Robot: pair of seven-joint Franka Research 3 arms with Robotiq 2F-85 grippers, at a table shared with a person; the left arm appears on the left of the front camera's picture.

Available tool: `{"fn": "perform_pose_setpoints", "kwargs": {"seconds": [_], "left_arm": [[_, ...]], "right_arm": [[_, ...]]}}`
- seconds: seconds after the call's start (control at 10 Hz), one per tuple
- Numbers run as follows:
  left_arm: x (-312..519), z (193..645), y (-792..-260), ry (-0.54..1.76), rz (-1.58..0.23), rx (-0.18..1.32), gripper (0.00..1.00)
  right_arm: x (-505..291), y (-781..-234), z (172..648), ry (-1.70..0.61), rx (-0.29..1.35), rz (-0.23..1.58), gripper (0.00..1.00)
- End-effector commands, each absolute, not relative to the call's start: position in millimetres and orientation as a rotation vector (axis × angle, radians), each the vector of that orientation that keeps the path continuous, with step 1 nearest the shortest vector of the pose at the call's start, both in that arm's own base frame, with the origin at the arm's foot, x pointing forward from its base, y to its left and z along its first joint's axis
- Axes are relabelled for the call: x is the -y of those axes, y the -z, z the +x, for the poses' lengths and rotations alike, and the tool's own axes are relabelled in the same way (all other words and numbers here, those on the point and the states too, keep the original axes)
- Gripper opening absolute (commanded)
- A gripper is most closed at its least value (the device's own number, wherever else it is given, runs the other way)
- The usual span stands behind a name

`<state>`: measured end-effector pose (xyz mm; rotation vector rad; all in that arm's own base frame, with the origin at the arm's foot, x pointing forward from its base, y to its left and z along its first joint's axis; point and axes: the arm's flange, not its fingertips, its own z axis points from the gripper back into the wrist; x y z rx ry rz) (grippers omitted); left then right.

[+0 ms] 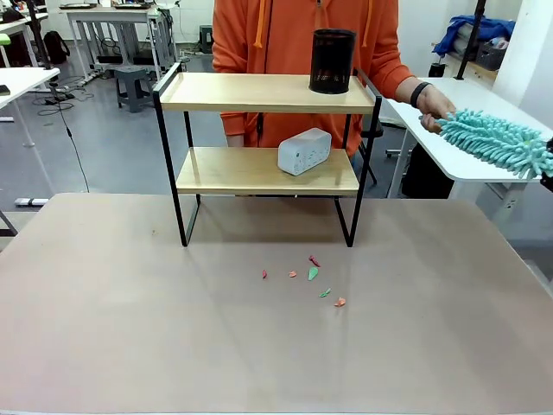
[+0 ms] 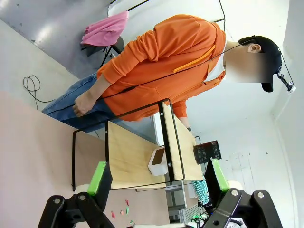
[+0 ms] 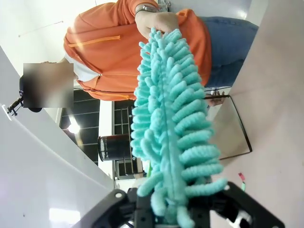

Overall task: Clean the shelf.
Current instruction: Hand the Duster back to the human.

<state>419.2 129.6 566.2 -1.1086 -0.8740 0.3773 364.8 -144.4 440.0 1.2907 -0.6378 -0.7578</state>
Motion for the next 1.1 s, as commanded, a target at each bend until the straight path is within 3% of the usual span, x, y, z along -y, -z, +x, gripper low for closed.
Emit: {"fn": "perform_pose_setpoints", "kwargs": {"seconds": [0.0,0.3,0.8,1.0], "left_arm": [[-130.5,419.7,-568.4,-0.362,-1.108,0.868,1.00],[-130.5,419.7,-568.4,-0.362,-1.108,0.868,1.00],[-129.6,419.3,-566.3,-0.377,-1.109,0.874,1.00],[-81.1,400.9,-562.6,-0.134,-1.191,0.587,1.00]], "right_arm": [[143.0,-441.0,362.5,0.749,0.606,1.309,1.00],[139.6,-444.0,356.7,0.706,0.561,1.358,0.97],[131.1,-472.8,325.1,0.587,0.518,1.377,1.00],[97.3,-483.4,314.7,0.522,0.463,1.476,1.00]]}}
